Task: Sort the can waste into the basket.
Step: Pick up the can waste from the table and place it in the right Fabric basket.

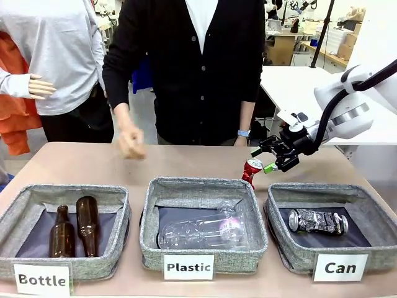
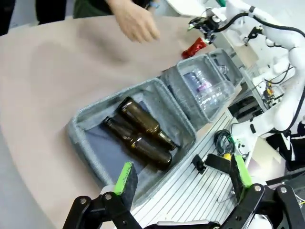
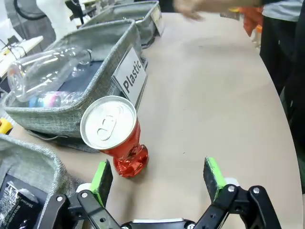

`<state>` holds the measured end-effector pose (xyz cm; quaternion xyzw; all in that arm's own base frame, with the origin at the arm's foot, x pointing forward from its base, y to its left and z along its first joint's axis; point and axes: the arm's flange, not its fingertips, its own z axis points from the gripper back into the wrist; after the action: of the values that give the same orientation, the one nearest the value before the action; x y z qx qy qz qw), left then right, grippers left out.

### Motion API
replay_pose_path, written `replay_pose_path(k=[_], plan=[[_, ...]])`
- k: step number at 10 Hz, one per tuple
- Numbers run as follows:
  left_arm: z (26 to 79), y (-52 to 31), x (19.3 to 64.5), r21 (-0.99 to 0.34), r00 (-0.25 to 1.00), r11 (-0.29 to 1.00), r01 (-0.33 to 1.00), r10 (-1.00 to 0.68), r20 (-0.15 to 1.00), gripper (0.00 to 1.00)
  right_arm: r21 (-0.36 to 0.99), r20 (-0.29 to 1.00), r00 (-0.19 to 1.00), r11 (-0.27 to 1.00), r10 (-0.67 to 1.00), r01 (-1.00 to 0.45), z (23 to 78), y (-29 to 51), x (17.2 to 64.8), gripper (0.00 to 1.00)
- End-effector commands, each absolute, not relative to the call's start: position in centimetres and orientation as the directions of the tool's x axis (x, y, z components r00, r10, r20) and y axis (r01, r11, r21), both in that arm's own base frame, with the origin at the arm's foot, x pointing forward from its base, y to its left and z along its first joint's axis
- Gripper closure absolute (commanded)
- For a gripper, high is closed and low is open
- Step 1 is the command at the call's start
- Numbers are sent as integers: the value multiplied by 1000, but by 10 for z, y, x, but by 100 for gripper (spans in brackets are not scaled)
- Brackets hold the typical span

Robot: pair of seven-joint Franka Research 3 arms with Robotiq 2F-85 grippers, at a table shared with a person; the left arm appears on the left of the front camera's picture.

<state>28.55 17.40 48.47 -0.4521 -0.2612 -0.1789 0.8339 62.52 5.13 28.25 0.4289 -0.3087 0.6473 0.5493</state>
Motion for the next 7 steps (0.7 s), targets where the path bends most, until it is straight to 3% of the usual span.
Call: replay_pose_path(k=[1,5,7], plan=[[468,131,310,-663,777,469,583,-85,624,0,95,884,-20,-220,468,-971,280,62,636,0],[421,2,346,-687,766,354,634,-168,620,0,116,883,-17,-255,469,-960,270,64,636,0],[397,-48,364,-729,797,356,585,-84,599,0,119,880,-24,-271,474,-955,271,69,636,0]])
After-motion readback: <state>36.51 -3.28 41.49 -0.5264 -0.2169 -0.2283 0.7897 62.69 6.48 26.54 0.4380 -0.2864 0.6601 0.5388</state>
